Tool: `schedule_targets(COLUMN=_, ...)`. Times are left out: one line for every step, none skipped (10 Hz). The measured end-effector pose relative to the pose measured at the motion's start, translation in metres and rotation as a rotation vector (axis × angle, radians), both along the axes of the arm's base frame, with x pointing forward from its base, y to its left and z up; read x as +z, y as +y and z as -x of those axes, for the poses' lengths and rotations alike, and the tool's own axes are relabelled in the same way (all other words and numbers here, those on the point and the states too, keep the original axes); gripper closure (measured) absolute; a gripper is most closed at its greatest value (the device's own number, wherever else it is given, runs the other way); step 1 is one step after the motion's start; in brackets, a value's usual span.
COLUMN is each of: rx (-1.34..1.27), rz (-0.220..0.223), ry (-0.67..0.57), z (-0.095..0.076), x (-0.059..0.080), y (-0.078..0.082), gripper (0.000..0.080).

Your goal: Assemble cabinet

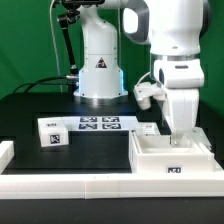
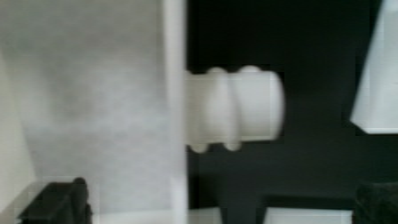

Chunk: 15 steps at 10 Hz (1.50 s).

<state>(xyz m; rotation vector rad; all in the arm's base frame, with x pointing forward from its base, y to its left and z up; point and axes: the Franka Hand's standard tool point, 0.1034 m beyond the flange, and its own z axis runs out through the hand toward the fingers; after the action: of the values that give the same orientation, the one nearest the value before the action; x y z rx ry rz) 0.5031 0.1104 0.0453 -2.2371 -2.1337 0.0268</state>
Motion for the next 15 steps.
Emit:
schedule_targets(rx=-0.001, rz=0.009, ry=-0.008, z=0.003, x=0.012, y=-0.002, gripper=0.0014)
schedule_targets(rx=-0.017, rz=0.015, ry=-0.019, z=0.007, x=0.021, y=-0.002, gripper=0.0004)
schedule_targets(rx=-0.040, rz=0.020, ry=-0.026, z=0.016, x=0.030, y=0.001, gripper=0.0002)
schedule_targets(rx=-0.075, rz=0.020, ry=-0.030, z=0.025, x=0.032, y=0.008, gripper=0.0002)
schedule_targets(rx=-0.125, rz=0.014, ry=-0.032, z=0.036, x=0.031, y=0.023, gripper=0.0002)
schedule_targets(rx=-0.156, rz=0.004, ry=-0.031, z=0.049, x=0.025, y=0.037, gripper=0.0002)
schedule_targets(rx=-0.159, rz=-0.008, ry=-0.030, z=0.052, x=0.017, y=0.041, gripper=0.0002)
schedule_targets(rx=-0.163, rz=-0.007, ry=-0.026, z=0.051, x=0.015, y=0.040, gripper=0.0002)
schedule_targets(rx=-0.163, rz=-0.008, ry=-0.027, z=0.051, x=0.015, y=0.039, gripper=0.0002)
schedule_targets(rx=-0.164, rz=-0.007, ry=-0.024, z=0.052, x=0.014, y=0.039, gripper=0.0002)
schedule_targets(rx=-0.164, rz=-0.017, ry=-0.033, z=0.053, x=0.011, y=0.038, gripper=0.0002)
schedule_targets(rx=-0.199, rz=-0.035, ry=-0.043, z=0.065, x=0.005, y=0.048, gripper=0.0002)
schedule_targets(rx=-0.178, rz=-0.053, ry=-0.051, z=0.078, x=-0.001, y=0.058, gripper=0.0002)
schedule_targets(rx=-0.172, rz=-0.062, ry=-0.050, z=0.082, x=-0.007, y=0.063, gripper=0.0002)
schedule_targets(rx=-0.171, rz=-0.067, ry=-0.042, z=0.086, x=-0.013, y=0.067, gripper=0.0002)
